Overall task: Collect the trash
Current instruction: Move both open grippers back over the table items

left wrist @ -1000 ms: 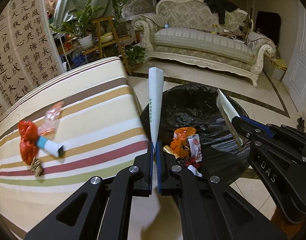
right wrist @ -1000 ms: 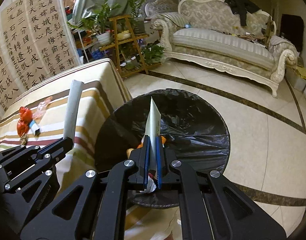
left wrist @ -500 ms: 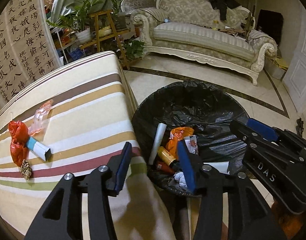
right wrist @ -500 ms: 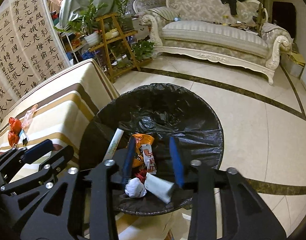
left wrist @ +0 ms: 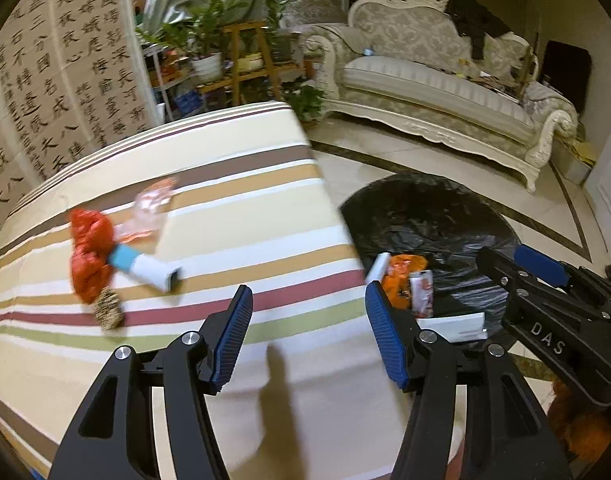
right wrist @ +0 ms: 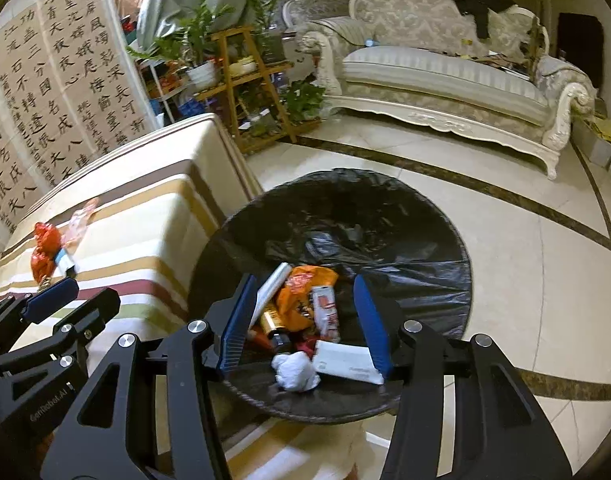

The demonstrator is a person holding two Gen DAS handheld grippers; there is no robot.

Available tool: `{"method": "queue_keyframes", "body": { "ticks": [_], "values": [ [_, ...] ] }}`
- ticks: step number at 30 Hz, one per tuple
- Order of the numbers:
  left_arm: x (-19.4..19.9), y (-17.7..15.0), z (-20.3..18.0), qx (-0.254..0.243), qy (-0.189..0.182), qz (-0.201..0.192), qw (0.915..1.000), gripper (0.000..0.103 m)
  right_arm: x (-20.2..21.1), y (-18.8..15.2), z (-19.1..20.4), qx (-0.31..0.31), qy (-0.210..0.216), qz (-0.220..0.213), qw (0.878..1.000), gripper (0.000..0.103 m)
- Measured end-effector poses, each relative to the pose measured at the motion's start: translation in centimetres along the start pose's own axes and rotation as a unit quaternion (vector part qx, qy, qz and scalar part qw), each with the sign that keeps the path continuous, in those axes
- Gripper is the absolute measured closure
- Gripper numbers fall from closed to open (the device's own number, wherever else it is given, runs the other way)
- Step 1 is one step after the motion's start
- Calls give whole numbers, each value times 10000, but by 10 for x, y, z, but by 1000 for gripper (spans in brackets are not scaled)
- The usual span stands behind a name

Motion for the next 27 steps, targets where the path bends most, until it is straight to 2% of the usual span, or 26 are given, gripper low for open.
{"method": "queue_keyframes", "body": {
  "ticks": [14,25,27],
  "values": [
    [24,-24,84,775,674,-49,9947,45,9,-4,68,607,475,29,9970,52],
    [16,-25,112,955,828,65,9920,45,6,-2,106,913,680,97,9935,52],
    [12,-24,114,971,801,120,9920,48,6,-1,110,940,702,106,9930,52]
  ]
}}
Point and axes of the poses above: each gripper's, at about its wrist camera, not at the fingertips, and x roughly against the way its jaws point, z to its left, y to its top, the point moved 2 cm from there along -x, roughly the way its jaws point, and after that the axes turned 6 degrees about -y, right-handed, at the moved point
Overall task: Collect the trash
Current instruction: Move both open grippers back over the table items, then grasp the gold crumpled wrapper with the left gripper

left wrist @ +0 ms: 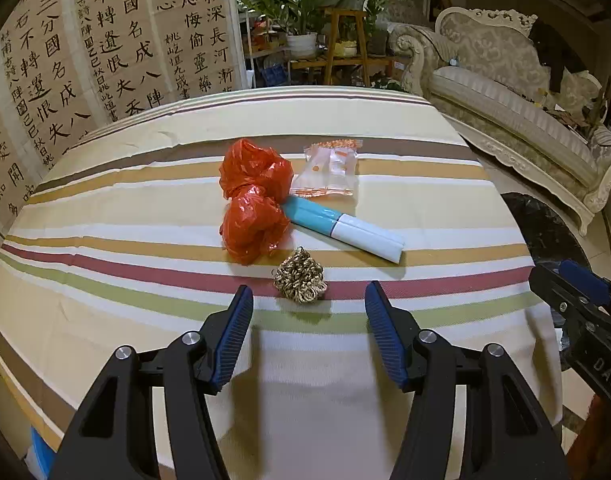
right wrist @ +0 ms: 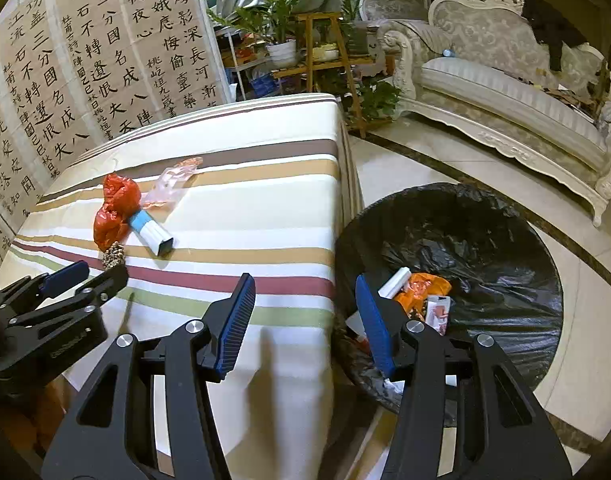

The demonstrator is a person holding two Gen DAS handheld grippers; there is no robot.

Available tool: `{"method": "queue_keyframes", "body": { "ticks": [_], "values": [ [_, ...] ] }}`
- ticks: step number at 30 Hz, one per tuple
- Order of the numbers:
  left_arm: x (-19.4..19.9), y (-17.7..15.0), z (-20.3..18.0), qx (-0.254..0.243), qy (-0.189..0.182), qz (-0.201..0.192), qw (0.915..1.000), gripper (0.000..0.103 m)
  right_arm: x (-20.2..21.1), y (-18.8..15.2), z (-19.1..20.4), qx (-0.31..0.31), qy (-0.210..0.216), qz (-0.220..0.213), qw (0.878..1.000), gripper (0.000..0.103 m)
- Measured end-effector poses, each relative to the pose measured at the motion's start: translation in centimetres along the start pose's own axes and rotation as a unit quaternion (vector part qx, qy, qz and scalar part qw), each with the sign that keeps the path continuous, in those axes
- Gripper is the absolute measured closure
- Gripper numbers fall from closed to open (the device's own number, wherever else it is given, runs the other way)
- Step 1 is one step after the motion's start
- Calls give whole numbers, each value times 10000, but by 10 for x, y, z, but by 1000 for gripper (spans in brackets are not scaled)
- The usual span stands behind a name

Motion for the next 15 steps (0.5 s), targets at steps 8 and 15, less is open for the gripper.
{"method": "queue_keyframes", "body": {
  "ticks": [8,15],
  "values": [
    [-7,2,3,-55,-44,94,9999,71,-5,5,11,102,75,24,9999,52],
    [-3,1,7,15,-115,48,9999,83,-8,6,20,188,133,59,9997,52]
  ]
}}
Point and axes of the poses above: each gripper's, at about its wrist camera, not at the fingertips, and x roughly against the way its jaws point, z to its left, y to its top, the point moved 2 cm from there along -x, roughly the way its jaws point, and after that the axes turned 6 degrees about -y, right-handed, at the moved point
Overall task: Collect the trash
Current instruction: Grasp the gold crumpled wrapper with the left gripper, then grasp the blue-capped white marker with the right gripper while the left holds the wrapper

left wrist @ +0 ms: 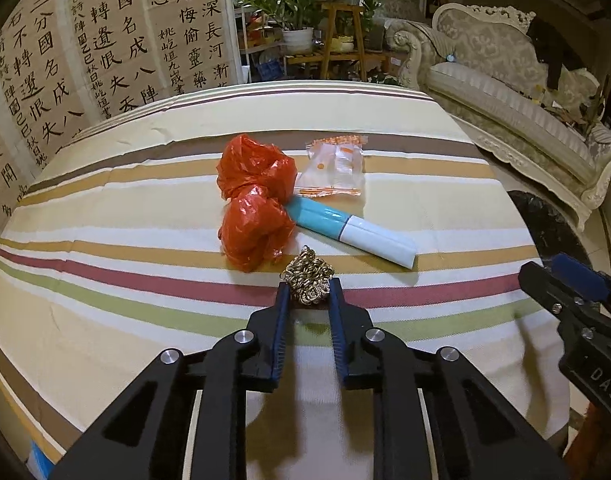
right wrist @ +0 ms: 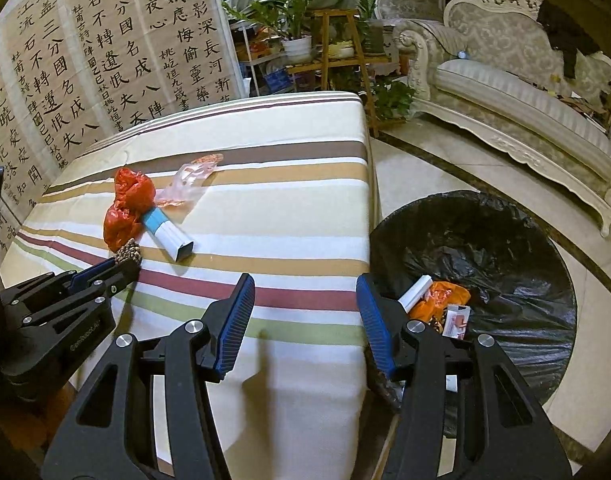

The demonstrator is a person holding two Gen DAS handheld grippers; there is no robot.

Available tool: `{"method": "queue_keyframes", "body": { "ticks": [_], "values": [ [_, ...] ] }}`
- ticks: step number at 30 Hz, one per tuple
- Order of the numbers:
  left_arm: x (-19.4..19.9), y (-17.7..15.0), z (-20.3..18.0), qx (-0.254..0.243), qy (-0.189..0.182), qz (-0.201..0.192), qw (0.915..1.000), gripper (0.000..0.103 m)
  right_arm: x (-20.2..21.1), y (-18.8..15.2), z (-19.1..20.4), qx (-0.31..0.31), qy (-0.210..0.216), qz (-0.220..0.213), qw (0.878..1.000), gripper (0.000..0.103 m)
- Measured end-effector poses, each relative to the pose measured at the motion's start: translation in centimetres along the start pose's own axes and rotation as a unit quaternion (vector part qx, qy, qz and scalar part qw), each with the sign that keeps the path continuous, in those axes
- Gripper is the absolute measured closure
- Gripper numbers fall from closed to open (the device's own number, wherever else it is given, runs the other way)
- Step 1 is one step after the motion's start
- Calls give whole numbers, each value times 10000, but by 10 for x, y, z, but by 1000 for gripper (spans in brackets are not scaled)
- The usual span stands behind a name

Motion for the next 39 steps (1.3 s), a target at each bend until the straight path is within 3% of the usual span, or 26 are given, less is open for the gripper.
{"method": "queue_keyframes", "body": {
  "ticks": [11,25,39],
  "values": [
    [21,-5,16,104,10,-135,9999,83,-1,7,25,245,172,-2,9996,52],
    [27,-9,76,500,391,-205,9978,83,-22,23,84,786,544,182,9953,52],
    [26,-11,101,787,454,-184,9957,83,-46,32,120,1299,517,411,9893,52]
  ]
}}
Point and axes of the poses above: each gripper's, at about its wrist camera, not at the fingertips, and x roughly against the way its jaws point, z to its left, y to its top, the point moved 2 cm from there along -x, roughly the way its jaws point, and after that the axes turned 6 degrees about -y, right-handed, at the moved point
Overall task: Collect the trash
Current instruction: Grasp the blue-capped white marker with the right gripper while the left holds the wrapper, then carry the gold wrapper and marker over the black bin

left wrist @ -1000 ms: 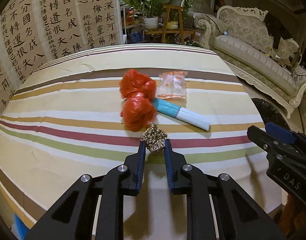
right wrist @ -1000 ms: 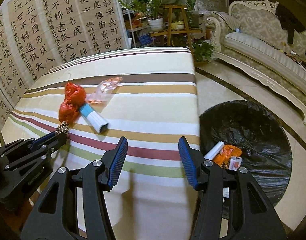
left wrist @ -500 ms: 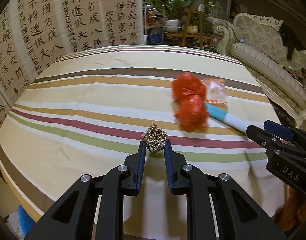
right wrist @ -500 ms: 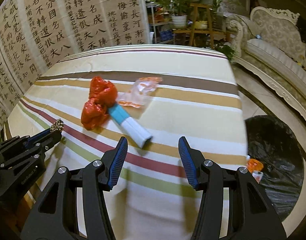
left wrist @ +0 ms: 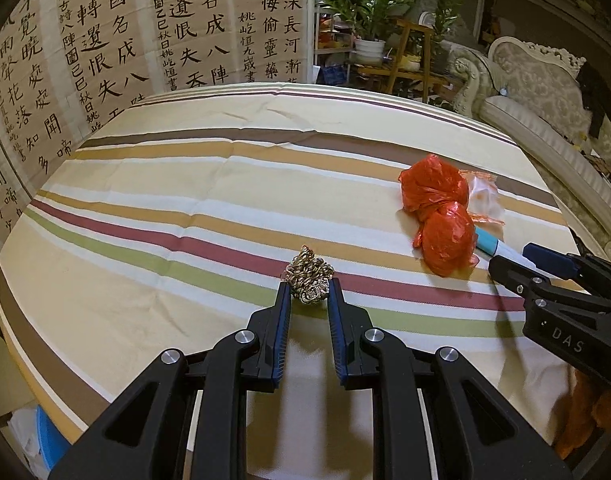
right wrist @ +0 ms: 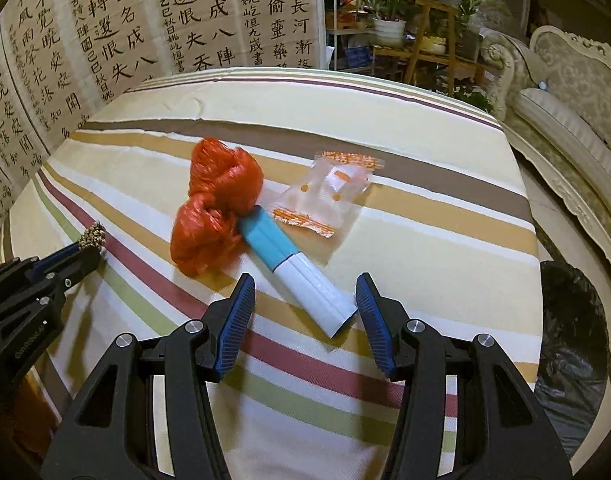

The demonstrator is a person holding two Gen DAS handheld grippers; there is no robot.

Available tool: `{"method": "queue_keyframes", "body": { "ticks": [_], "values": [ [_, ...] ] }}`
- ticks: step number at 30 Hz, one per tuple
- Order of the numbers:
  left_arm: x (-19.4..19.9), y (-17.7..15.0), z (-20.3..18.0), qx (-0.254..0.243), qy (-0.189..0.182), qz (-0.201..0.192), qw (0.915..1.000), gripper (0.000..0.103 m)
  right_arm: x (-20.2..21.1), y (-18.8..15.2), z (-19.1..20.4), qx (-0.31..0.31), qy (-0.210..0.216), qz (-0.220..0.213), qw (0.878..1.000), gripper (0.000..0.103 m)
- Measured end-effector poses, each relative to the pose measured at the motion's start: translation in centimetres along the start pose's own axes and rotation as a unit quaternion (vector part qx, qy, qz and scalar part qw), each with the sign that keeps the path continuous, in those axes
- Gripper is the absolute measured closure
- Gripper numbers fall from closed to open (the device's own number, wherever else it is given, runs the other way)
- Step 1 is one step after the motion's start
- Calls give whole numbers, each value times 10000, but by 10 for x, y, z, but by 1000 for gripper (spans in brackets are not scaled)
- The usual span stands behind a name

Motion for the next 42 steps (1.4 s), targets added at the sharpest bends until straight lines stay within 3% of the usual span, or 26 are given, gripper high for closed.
{"method": "queue_keyframes", "body": {
  "ticks": [2,4,12,28,42],
  "values": [
    [-1,-1,0,11,-17,11,10000,83,1,-2,1,48,-52,-4,10000,56],
    [-1,-1,1,24,-38,23,10000,83,3,-4,1,77,-86,0,9999,71],
    [2,-4,-3,3,-95,23,10000,83,15,-17,2,54,70,59,9999,97],
    [7,-11,-15,-109,-255,-5,9996,83,43,-40,-10,-241,62,-72,9997,97],
    [21,-18,-52,-414,-494,-150,9978,83,69,-67,-46,-612,-161,-241,9977,97]
  ]
}}
Point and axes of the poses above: each gripper's, at about its wrist camera, not at the fingertips, and x roughly against the way its jaws point, z to its left, y to its top, the point moved 2 cm from there along -x, roughly the way its jaws point, and after that the axes turned 6 degrees about -y, right-handed, at the moved point
